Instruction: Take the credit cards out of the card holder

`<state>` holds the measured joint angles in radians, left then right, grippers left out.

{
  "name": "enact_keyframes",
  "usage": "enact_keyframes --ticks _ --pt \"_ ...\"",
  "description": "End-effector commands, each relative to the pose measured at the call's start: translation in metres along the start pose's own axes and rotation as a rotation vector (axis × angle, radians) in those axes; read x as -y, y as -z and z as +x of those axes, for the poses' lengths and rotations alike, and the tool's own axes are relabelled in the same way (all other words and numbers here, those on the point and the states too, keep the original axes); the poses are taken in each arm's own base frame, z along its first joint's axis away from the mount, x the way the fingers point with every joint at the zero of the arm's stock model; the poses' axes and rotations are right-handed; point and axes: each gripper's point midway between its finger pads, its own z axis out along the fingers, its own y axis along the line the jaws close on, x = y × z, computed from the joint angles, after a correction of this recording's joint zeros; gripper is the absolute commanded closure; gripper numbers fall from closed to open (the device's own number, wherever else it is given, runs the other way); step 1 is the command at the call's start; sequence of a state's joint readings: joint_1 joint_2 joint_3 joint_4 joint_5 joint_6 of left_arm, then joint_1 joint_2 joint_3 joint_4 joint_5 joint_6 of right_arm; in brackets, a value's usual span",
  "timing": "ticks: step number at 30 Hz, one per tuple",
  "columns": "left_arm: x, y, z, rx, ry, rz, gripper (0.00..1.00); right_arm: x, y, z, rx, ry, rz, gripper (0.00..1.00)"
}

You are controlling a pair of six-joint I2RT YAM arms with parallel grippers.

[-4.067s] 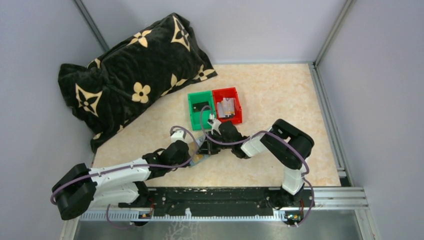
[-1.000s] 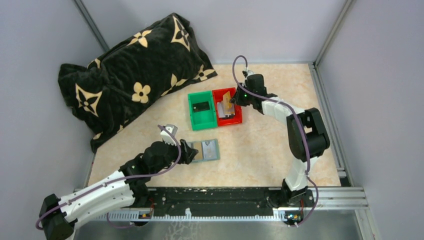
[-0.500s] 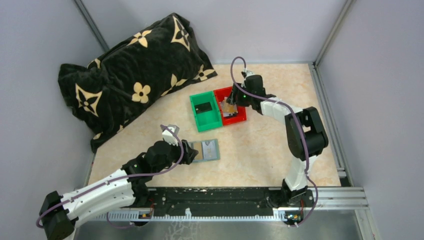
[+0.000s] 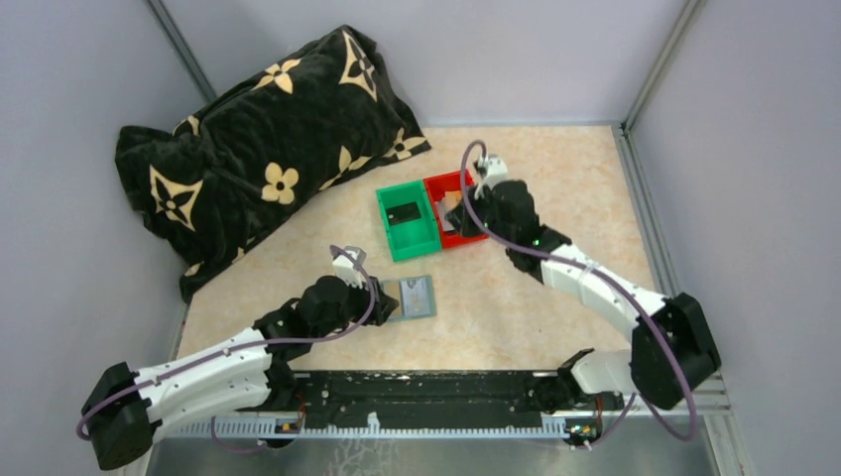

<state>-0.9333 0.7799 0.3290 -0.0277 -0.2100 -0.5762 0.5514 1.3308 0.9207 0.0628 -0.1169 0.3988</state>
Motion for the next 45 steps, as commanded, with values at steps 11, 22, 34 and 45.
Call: enact_keyframes --ticks 11,22,34,45 --pt "0.013 -0.038 0.027 -0.082 0.241 0.029 0.29 -0.03 0.006 0.16 -0.249 -0.113 -0.063 1.0" --pt "-0.014 -0.045 0.028 -0.065 0.339 0.021 0.31 -0.041 -0.016 0.177 -0.301 -0.1 -0.087 1.0" --pt "0.006 -0.055 0.02 -0.107 0.299 0.102 0.3 -0.029 -0.017 0.208 -0.357 -0.123 -0.069 1.0" --pt "0.002 -0.063 0.032 -0.133 0.315 0.095 0.3 -0.028 -0.013 0.217 -0.374 -0.145 -0.081 1.0"
